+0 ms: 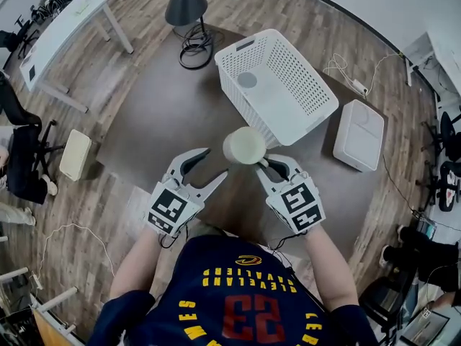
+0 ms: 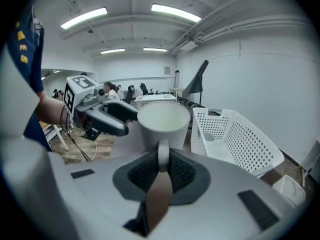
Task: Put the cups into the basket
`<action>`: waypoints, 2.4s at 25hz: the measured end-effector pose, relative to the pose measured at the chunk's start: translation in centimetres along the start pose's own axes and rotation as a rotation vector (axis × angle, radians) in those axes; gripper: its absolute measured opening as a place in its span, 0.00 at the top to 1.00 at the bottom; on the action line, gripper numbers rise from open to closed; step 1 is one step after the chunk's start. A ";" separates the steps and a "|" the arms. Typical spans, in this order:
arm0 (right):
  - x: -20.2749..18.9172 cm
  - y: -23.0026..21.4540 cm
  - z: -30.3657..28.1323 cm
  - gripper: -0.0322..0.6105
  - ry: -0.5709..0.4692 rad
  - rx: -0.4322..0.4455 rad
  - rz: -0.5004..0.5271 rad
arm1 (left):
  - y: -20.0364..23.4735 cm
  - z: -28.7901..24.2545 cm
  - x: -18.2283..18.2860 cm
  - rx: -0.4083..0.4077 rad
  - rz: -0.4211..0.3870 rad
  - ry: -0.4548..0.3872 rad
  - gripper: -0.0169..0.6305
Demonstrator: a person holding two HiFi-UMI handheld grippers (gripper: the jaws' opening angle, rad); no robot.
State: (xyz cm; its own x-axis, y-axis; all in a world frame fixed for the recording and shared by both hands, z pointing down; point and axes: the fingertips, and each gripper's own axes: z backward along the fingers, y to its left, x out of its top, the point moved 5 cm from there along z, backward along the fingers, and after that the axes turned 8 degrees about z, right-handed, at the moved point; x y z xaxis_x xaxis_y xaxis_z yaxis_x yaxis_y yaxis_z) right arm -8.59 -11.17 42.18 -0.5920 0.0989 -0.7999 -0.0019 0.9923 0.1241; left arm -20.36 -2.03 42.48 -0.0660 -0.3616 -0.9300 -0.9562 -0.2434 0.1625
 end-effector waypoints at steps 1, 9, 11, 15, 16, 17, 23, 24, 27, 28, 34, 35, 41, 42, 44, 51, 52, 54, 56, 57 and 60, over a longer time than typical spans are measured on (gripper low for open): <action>0.7 -0.9 0.6 0.88 -0.010 -0.012 -0.004 | -0.2 0.0 0.1 -0.003 -0.006 -0.001 0.60; 5.2 -11.1 3.3 0.88 -0.083 -0.198 -0.007 | 0.4 -0.2 -0.3 -0.013 0.010 0.008 0.60; 5.8 -13.9 2.9 0.88 -0.080 -0.242 -0.024 | 0.8 -0.5 -0.5 -0.022 0.021 0.016 0.60; 5.7 -18.4 1.5 0.88 -0.036 -0.303 -0.055 | 1.7 -0.9 -0.9 -0.047 0.036 0.027 0.60; 5.5 -19.3 1.0 0.88 -0.021 -0.312 -0.061 | 2.0 -1.0 -1.0 -0.053 0.040 0.030 0.60; 5.3 -20.1 0.4 0.88 -0.008 -0.319 -0.070 | 2.4 -1.2 -1.0 -0.058 0.043 0.033 0.60; 4.1 -23.7 -4.0 0.88 0.056 -0.337 -0.156 | 5.2 -2.3 -1.2 -0.088 0.059 0.056 0.60; 3.8 -24.2 -4.8 0.88 0.068 -0.338 -0.176 | 5.7 -2.5 -1.1 -0.093 0.062 0.058 0.60; 2.6 -25.4 -7.4 0.88 0.127 -0.339 -0.212 | 6.9 -3.1 -0.8 -0.109 0.068 0.064 0.60; 2.0 -25.7 -8.3 0.88 0.155 -0.337 -0.216 | 7.3 -3.3 -0.7 -0.113 0.069 0.067 0.60; -3.1 -27.0 -12.9 0.88 0.311 -0.316 -0.302 | 9.8 -3.9 -0.9 -0.121 0.092 0.085 0.60; -3.8 -27.1 -13.4 0.88 0.330 -0.317 -0.320 | 10.2 -3.9 -1.2 -0.120 0.098 0.088 0.60; -7.0 -27.5 -15.9 0.88 0.440 -0.313 -0.341 | 12.0 -4.2 -2.1 -0.113 0.136 0.097 0.60; -7.5 -27.6 -16.2 0.88 0.450 -0.311 -0.348 | 12.2 -4.2 -2.1 -0.112 0.141 0.097 0.60; -8.3 -27.6 -16.7 0.88 0.470 -0.307 -0.362 | 12.6 -4.2 -2.1 -0.111 0.147 0.096 0.60; -9.7 -27.1 -17.9 0.88 0.468 -0.311 -0.393 | 13.3 -4.3 -2.3 -0.112 0.153 0.104 0.60; -9.8 -27.0 -17.9 0.88 0.472 -0.316 -0.393 | 13.4 -4.2 -2.2 -0.112 0.153 0.103 0.60; -10.1 -26.7 -17.8 0.87 0.493 -0.316 -0.393 | 13.4 -4.2 -2.1 -0.113 0.154 0.099 0.60; -10.6 -26.2 -17.9 0.86 0.525 -0.295 -0.400 | 13.2 -4.1 -2.0 -0.118 0.151 0.095 0.60; -10.7 -25.9 -17.9 0.83 0.534 -0.281 -0.404 | 13.1 -4.1 -1.9 -0.120 0.147 0.093 0.60; -10.5 -25.4 -17.8 0.69 0.520 -0.265 -0.419 | 12.4 -4.1 -1.8 -0.124 0.136 0.087 0.60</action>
State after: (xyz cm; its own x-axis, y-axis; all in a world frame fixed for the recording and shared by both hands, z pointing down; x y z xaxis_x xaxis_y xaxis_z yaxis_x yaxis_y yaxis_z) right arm -16.63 -38.78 57.86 -0.8062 -0.4000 -0.4360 -0.4694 0.8810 0.0595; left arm -30.91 -8.09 47.49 -0.1618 -0.4738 -0.8656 -0.8973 -0.2943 0.3289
